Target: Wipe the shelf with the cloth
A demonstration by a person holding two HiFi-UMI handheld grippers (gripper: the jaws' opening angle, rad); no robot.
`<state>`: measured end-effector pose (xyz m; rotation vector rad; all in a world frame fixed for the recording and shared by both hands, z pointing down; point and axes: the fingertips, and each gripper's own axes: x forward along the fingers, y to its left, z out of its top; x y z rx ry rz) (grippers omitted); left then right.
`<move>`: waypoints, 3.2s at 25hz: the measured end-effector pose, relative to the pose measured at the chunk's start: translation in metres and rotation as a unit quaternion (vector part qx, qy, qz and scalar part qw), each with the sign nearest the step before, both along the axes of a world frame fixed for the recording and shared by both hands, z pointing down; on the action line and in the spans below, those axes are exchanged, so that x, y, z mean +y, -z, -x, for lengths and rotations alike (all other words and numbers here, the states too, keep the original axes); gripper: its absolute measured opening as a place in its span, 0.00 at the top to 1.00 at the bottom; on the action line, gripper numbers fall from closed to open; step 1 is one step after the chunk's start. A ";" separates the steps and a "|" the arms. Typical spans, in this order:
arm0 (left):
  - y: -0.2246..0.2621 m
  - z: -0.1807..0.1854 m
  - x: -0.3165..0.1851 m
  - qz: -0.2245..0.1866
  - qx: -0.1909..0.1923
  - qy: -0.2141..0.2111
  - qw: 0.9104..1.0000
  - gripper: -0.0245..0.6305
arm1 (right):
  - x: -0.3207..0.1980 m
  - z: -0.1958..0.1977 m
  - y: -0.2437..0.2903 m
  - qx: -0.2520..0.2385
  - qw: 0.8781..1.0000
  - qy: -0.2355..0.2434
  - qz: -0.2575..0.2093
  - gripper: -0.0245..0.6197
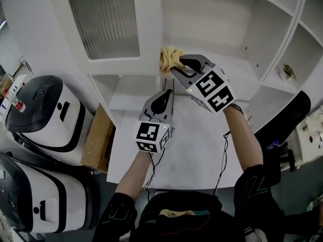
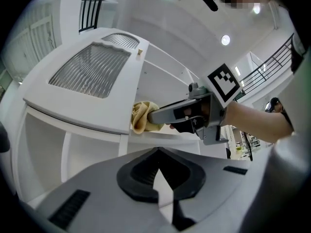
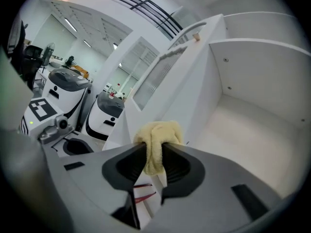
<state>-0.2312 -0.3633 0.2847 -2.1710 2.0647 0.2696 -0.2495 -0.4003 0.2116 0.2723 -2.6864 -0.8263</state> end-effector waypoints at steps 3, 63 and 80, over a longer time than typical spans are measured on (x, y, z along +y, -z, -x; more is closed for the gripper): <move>-0.008 0.002 0.003 0.007 0.005 0.005 1.000 0.96 | -0.004 0.006 -0.007 0.007 1.000 -0.019 -0.007 0.80; -0.052 -0.165 -0.070 0.055 0.034 -0.185 0.981 0.96 | -0.156 -0.255 -0.012 -0.051 0.944 -0.326 0.032 0.80; -0.047 -0.183 -0.064 0.053 0.045 -0.185 0.980 0.96 | -0.130 -0.301 -0.037 -0.095 0.931 -0.345 0.070 0.81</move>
